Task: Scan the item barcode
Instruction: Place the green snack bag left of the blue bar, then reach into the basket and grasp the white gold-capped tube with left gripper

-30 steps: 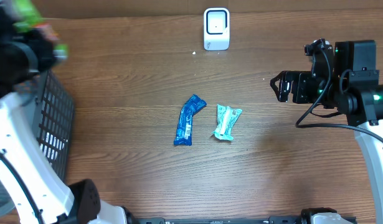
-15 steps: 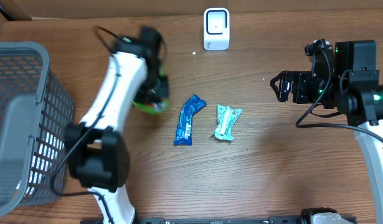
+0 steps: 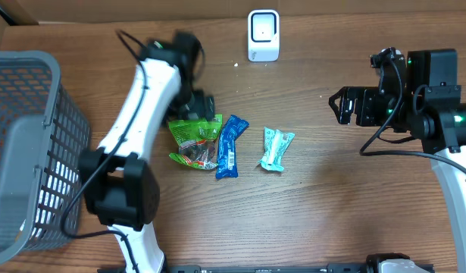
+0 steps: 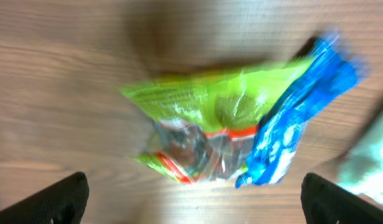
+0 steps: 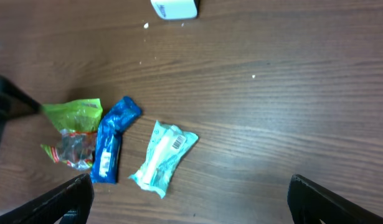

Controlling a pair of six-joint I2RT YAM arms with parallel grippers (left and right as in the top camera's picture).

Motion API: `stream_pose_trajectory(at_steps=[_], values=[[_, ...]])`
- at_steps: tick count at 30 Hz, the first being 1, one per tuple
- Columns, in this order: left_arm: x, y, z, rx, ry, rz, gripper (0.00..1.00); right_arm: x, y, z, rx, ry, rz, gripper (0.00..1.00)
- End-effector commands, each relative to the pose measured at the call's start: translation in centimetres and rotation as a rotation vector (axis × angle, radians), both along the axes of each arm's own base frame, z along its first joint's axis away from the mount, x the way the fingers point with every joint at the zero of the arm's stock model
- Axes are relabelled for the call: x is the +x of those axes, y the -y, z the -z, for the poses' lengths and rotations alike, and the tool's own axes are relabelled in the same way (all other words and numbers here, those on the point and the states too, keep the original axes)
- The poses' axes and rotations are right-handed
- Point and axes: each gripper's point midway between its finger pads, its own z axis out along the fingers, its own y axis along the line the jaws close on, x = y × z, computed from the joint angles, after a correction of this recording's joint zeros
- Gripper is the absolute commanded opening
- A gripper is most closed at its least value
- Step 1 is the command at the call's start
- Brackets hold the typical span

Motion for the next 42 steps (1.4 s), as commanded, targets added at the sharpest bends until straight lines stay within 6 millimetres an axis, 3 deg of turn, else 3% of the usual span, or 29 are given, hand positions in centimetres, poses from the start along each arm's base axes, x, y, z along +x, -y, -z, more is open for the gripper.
stream_pose_trajectory(at_steps=[1, 4, 5, 7, 10, 12, 13, 16, 18, 21, 23, 24, 28, 38, 42], values=[[2.2, -3.1, -10.4, 0.038, 0.265, -0.029, 1.00, 0.2, 0.0, -0.8, 0.006, 0.022, -0.001, 1.00], [1.1, -6.6, -17.5, 0.027, 0.422, -0.030, 1.00, 0.1, 0.0, -0.8, 0.005, 0.017, -0.001, 1.00], [0.7, -7.3, -18.6, 0.015, 0.453, -0.046, 0.99, 0.1, 0.0, -0.8, 0.005, 0.018, -0.001, 1.00], [-1.7, -11.0, -21.8, 0.029, 0.543, -0.151, 1.00, 0.1, 0.0, -0.8, 0.005, 0.018, -0.001, 1.00], [-5.3, -15.3, -23.9, 0.074, 0.603, -0.287, 0.99, 0.1, 0.0, -0.7, 0.006, 0.016, -0.001, 1.00], [-10.1, -20.3, -24.6, 0.157, 0.612, -0.472, 1.00, 0.1, 0.0, -0.7, 0.005, 0.016, -0.001, 1.00], [-13.3, -23.4, -24.1, 0.210, 0.584, -0.618, 1.00, 0.1, 0.0, -0.7, 0.006, 0.017, -0.001, 1.00], [-19.1, -29.1, -20.9, 0.218, 0.499, -1.019, 1.00, 0.1, 0.0, -0.7, 0.005, 0.017, -0.001, 1.00], [-20.7, -31.4, -18.6, 0.180, 0.467, -1.161, 1.00, 0.1, 0.0, -0.7, 0.006, 0.017, -0.001, 1.00], [-21.4, -34.2, -13.0, 0.037, 0.424, -1.285, 1.00, 0.2, 0.0, -0.8, 0.005, 0.021, -0.001, 1.00], [-21.3, -34.7, -10.9, 0.005, 0.405, -1.306, 1.00, 0.2, 0.0, -0.8, 0.005, 0.023, -0.001, 1.00], [-21.2, -35.1, -8.8, -0.002, 0.383, -1.313, 1.00, 0.3, 0.0, -0.9, 0.006, 0.025, -0.001, 1.00], [-20.3, -35.4, -5.1, -0.014, 0.367, -1.303, 1.00, 0.3, 0.0, -0.9, 0.006, 0.026, -0.001, 1.00], [-18.0, -35.2, 1.1, 0.043, 0.356, -1.173, 0.99, 0.3, 0.0, -0.9, 0.006, 0.026, -0.001, 1.00], [-19.2, -34.5, 3.5, 0.084, 0.288, -1.244, 0.96, 0.3, 0.0, -0.9, 0.006, 0.025, -0.001, 1.00]])
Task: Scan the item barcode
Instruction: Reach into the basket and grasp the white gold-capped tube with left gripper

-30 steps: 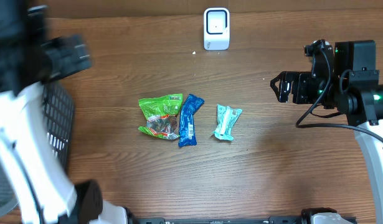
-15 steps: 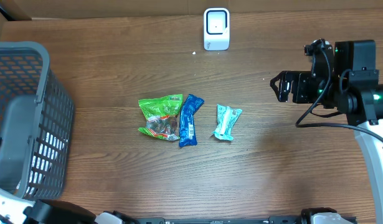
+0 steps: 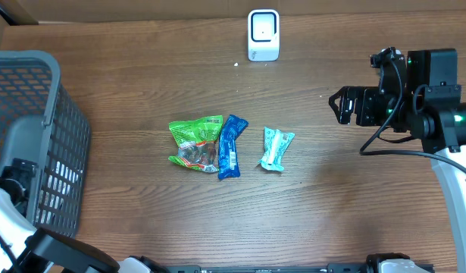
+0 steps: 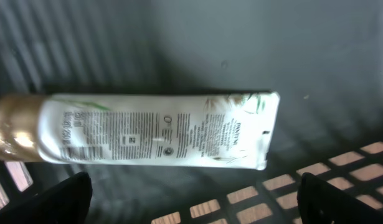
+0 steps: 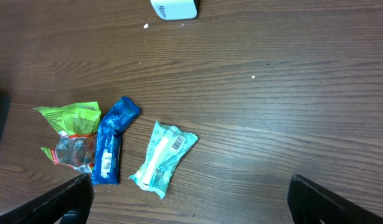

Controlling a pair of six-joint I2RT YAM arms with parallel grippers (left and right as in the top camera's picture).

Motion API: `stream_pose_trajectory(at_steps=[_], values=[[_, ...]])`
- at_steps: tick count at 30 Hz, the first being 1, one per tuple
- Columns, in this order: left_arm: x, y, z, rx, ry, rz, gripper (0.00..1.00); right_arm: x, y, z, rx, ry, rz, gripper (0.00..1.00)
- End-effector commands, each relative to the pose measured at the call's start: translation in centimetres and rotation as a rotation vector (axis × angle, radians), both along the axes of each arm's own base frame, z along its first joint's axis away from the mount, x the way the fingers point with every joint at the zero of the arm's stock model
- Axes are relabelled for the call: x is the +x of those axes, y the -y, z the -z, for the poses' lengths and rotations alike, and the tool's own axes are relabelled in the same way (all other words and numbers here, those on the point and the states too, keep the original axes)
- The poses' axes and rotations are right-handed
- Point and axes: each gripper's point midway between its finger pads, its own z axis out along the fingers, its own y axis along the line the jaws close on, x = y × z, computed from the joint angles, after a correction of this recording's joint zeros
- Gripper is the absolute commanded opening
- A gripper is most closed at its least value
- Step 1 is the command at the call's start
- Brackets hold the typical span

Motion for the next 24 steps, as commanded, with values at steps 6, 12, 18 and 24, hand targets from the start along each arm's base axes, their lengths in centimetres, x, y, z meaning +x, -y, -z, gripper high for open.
stream_pose_trajectory(at_steps=[6, 12, 18, 24], values=[[-4.2, 1.3, 3.8, -0.016, -0.159, -0.256, 0.95, 0.3, 0.0, -0.9, 0.006, 0.027, -0.002, 1.00], [-4.8, 2.0, 5.8, -0.041, -0.146, -0.377, 0.95, 0.3, 0.0, -0.9, 0.006, 0.027, -0.001, 1.00], [-3.6, 0.6, 6.8, 0.013, -0.051, -0.427, 0.99, 0.3, 0.0, -0.9, 0.006, 0.027, -0.002, 1.00], [-3.0, -0.6, 7.6, 0.071, -0.002, -0.431, 0.92, 0.3, 0.0, -0.9, 0.020, 0.019, 0.017, 1.00]])
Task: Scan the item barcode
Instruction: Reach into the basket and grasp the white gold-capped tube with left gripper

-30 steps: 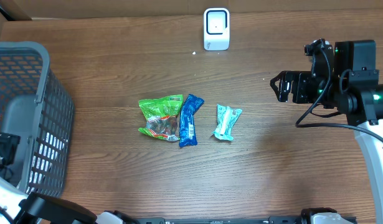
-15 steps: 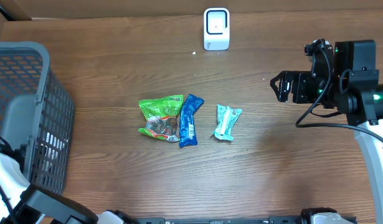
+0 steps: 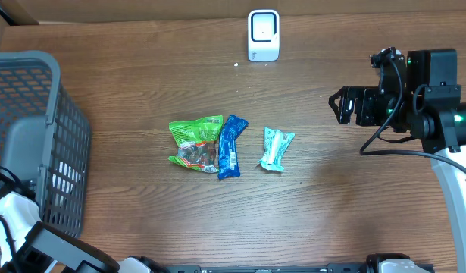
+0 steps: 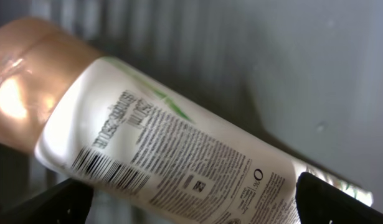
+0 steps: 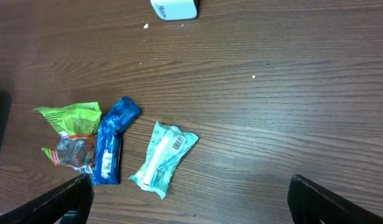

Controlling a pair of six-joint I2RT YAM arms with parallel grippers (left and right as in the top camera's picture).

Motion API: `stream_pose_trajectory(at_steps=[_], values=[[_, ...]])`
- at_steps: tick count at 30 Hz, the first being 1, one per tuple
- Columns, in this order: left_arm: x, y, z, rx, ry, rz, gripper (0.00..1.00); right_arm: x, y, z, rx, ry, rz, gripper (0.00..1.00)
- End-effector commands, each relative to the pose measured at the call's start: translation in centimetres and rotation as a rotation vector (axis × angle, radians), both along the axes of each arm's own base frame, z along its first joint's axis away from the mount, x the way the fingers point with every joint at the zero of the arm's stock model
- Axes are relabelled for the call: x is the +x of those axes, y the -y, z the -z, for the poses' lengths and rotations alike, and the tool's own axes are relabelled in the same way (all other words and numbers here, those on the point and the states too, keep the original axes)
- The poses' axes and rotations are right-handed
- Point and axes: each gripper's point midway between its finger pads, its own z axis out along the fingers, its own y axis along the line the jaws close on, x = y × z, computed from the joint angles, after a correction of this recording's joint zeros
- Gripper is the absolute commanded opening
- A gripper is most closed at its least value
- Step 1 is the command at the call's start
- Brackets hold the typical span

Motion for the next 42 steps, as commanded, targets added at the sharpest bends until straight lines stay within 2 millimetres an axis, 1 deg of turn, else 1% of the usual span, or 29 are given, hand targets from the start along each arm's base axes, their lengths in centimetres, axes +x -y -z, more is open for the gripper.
stream_pose_trajectory(at_steps=[1, 5, 6, 9, 10, 11, 12, 13, 14, 15, 17, 20, 22, 24, 25, 28, 31, 33, 35, 37, 40, 42], values=[[-0.2, -0.1, 1.0, 0.027, 0.005, -0.020, 0.89, 0.3, -0.1, -0.9, 0.020, 0.018, 0.014, 1.00], [0.0, -0.4, 2.9, 0.016, -0.003, -0.020, 0.79, 0.2, -0.3, -1.0, 0.034, 0.018, 0.004, 1.00], [0.1, -0.5, 3.7, 0.004, -0.008, -0.019, 0.75, 0.2, -0.3, -1.0, 0.034, 0.018, 0.004, 1.00], [0.1, -0.3, 6.0, -0.038, -0.031, -0.017, 0.71, 0.2, -0.4, -1.0, 0.039, 0.017, 0.001, 1.00], [0.0, -0.1, 6.8, -0.057, -0.043, -0.017, 0.60, 0.2, -0.4, -1.0, 0.044, 0.013, 0.008, 1.00], [-0.1, 0.0, 7.2, -0.070, -0.050, -0.016, 0.40, 0.2, -0.4, -1.0, 0.052, 0.009, 0.018, 1.00], [-0.1, 0.1, 7.4, -0.073, -0.051, -0.016, 0.29, 0.2, -0.4, -1.1, 0.053, 0.010, 0.020, 1.00], [-0.1, 0.1, 7.4, -0.073, -0.051, -0.016, 0.24, 0.3, -0.4, -1.1, 0.053, 0.012, 0.020, 1.00], [-0.1, 0.1, 7.3, -0.074, -0.049, -0.015, 0.07, 0.3, -0.4, -1.1, 0.053, 0.015, 0.020, 1.00], [0.0, 0.1, 7.3, -0.077, -0.043, -0.012, 0.04, 0.3, -0.4, -1.1, 0.053, 0.016, 0.020, 1.00], [0.9, 0.5, 7.3, -0.100, -0.002, 0.012, 0.04, 0.4, -0.4, -1.2, 0.053, 0.018, 0.020, 1.00], [3.4, 1.1, 6.7, -0.133, 0.101, 0.155, 0.04, 0.4, -0.4, -1.2, 0.053, 0.018, 0.020, 1.00], [5.4, 1.5, 5.8, -0.148, 0.184, 0.267, 0.04, 0.4, -0.4, -1.2, 0.053, 0.019, 0.020, 1.00], [7.6, 1.8, 4.4, -0.157, 0.282, 0.370, 0.04, 0.4, -0.4, -1.2, 0.053, 0.020, 0.020, 1.00], [9.1, 2.2, 3.3, -0.165, 0.359, 0.437, 0.04, 0.4, -0.4, -1.2, 0.053, 0.022, 0.020, 1.00], [12.2, 2.9, 0.1, -0.184, 0.541, 0.545, 0.04, 0.5, -0.4, -1.3, 0.054, 0.026, 0.020, 1.00], [14.9, 3.1, -4.1, -0.189, 0.720, 0.635, 0.04, 0.6, -0.4, -1.4, 0.054, 0.031, 0.020, 1.00], [15.7, 2.9, -5.9, -0.185, 0.767, 0.662, 0.04, 0.6, -0.5, -1.4, 0.054, 0.031, 0.019, 1.00], [16.1, 2.5, -7.5, -0.176, 0.768, 0.673, 0.04, 0.6, -0.4, -1.4, 0.054, 0.032, 0.020, 1.00], [16.2, 2.0, -8.5, -0.154, 0.748, 0.691, 0.04, 0.7, -0.5, -1.4, 0.054, 0.036, 0.019, 1.00], [15.9, 1.3, -8.8, -0.140, 0.664, 0.669, 0.04, 0.8, -0.5, -1.5, 0.055, 0.041, 0.019, 1.00], [15.7, 1.3, -8.9, -0.135, 0.612, 0.675, 0.04, 0.8, -0.5, -1.5, 0.055, 0.043, 0.019, 1.00]])
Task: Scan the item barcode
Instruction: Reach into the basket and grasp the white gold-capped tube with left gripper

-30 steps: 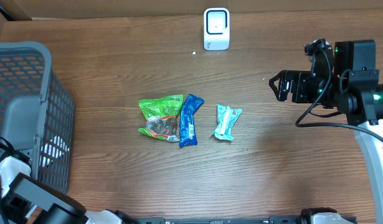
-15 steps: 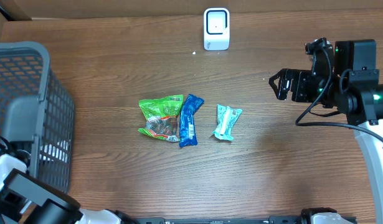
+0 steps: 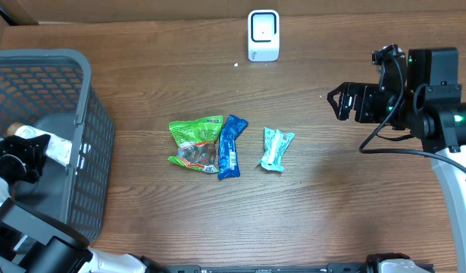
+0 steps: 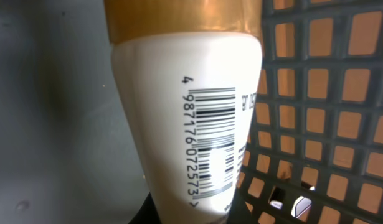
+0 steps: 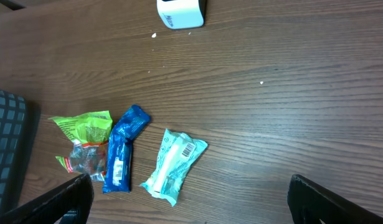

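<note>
A white tube [image 4: 188, 118] with a gold cap and a printed barcode fills the left wrist view. My left gripper [image 4: 191, 214] is shut on its lower end, inside the grey basket [image 3: 81, 91]. From overhead the tube [image 3: 47, 145] pokes out past the left gripper [image 3: 20, 161]. The white scanner [image 3: 263, 34] stands at the table's far edge and also shows as the scanner [image 5: 180, 12]. My right gripper [image 5: 190, 193] hangs open and holds nothing, high over the table at the right gripper [image 3: 342, 102].
Three packets lie mid-table: a green one [image 3: 195, 142], a blue one [image 3: 230, 145] and a teal one [image 3: 276, 148]. The basket's mesh wall [image 4: 316, 93] is close on the tube's right. Bare wood lies between the packets and the scanner.
My left gripper was open over the tube lying in the basket and is now shut on it. The basket's right edge sits further right. The right wrist view has shifted slightly.
My left gripper was first open above the green and blue packets on the table. Then it was in the basket, open over the lying tube, and later closer to the tube. Now it grips the tube. The right gripper has stayed open throughout.
</note>
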Controlling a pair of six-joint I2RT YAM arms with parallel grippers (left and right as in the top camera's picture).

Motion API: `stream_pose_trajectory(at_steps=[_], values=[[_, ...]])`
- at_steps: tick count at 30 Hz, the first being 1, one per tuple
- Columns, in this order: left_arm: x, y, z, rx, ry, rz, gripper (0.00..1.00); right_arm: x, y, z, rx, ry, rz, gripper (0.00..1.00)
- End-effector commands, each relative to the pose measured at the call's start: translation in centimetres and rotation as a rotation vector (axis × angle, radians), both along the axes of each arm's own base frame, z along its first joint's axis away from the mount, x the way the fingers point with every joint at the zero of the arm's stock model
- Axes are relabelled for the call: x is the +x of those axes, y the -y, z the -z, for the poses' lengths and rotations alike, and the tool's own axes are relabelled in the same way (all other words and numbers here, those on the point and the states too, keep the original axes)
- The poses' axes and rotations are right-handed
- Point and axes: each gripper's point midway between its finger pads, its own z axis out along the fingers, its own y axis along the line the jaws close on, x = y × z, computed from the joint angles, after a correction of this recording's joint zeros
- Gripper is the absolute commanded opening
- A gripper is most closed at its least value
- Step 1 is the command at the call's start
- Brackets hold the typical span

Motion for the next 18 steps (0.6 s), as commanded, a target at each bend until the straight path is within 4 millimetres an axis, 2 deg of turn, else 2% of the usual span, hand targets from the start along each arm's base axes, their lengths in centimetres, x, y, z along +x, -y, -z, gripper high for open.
stream_pose_trajectory(at_steps=[1, 5, 10, 16, 18], values=[[0.6, -0.3, -2.2, 0.091, -0.011, 0.045, 0.04, 0.4, 0.0, -1.0, 0.009, 0.030, 0.001, 1.00], [1.2, 0.4, -3.1, 0.121, -0.048, 0.081, 0.04, 0.4, 0.0, -1.0, 0.009, 0.033, 0.001, 1.00], [2.3, 1.0, -5.4, 0.196, -0.092, 0.123, 0.04, 0.4, 0.0, -1.0, 0.009, 0.033, 0.001, 1.00], [3.6, 1.9, -11.0, 0.354, -0.162, 0.177, 0.04, 0.4, 0.0, -1.0, 0.009, 0.033, 0.001, 1.00], [4.1, 2.8, -14.4, 0.418, -0.140, 0.215, 0.04, 0.4, 0.0, -1.0, 0.009, 0.033, 0.001, 1.00]])
